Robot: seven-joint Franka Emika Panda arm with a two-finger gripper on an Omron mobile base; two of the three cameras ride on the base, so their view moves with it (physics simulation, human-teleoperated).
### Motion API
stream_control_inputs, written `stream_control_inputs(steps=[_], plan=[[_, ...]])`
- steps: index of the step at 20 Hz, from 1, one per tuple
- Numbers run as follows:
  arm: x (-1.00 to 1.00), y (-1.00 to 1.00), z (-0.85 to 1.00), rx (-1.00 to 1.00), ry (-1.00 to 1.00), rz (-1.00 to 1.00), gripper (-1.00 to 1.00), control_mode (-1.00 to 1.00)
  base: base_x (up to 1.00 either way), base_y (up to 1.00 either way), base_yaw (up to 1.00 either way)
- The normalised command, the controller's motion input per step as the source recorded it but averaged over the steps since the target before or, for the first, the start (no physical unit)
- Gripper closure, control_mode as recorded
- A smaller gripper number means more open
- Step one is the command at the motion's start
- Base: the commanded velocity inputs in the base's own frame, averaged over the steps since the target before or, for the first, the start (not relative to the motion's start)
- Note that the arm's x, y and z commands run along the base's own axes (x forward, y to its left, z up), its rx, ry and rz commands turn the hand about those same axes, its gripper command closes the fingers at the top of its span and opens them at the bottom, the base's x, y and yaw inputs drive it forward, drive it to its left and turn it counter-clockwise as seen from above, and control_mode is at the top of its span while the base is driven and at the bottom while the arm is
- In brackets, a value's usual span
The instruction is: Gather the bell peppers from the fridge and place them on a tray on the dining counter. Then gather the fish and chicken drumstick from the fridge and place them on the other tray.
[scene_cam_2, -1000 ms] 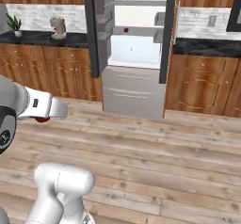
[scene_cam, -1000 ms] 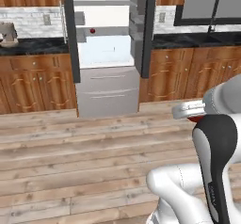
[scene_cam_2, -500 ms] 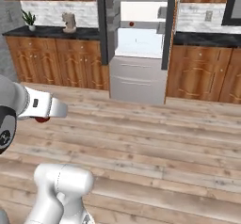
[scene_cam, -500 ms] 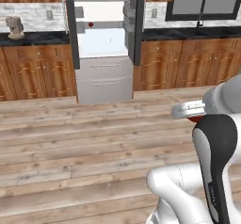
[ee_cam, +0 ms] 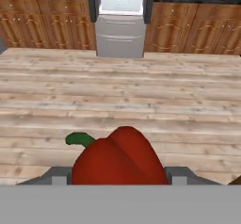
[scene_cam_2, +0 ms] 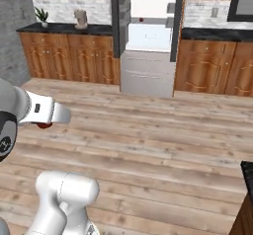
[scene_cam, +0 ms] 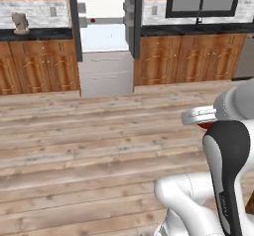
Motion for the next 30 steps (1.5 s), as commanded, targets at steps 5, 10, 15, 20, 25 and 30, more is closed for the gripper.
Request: stream_control_inputs(steps=[5, 10, 15, 20, 25, 30], plan=[[0.0, 0.0, 0.0, 0.0, 0.0, 0.0, 1.0, 1.0, -1.0, -0.15, -0.01], [0.0, 0.0, 0.0, 0.0, 0.0, 0.0, 1.0, 1.0, -1.0, -0.16, -0.01], [0.0, 0.0, 0.0, 0.0, 0.0, 0.0, 1.0, 1.0, -1.0, -0.13, 0.0], [0.0, 0.0, 0.0, 0.0, 0.0, 0.0, 1.0, 1.0, -1.0, -0.33, -0.02], [0.0, 0.0, 0.0, 0.0, 0.0, 0.0, 1.0, 1.0, -1.0, -0.43, -0.06], [0.0, 0.0, 0.0, 0.0, 0.0, 0.0, 1.0, 1.0, -0.93, -0.45, -0.03]])
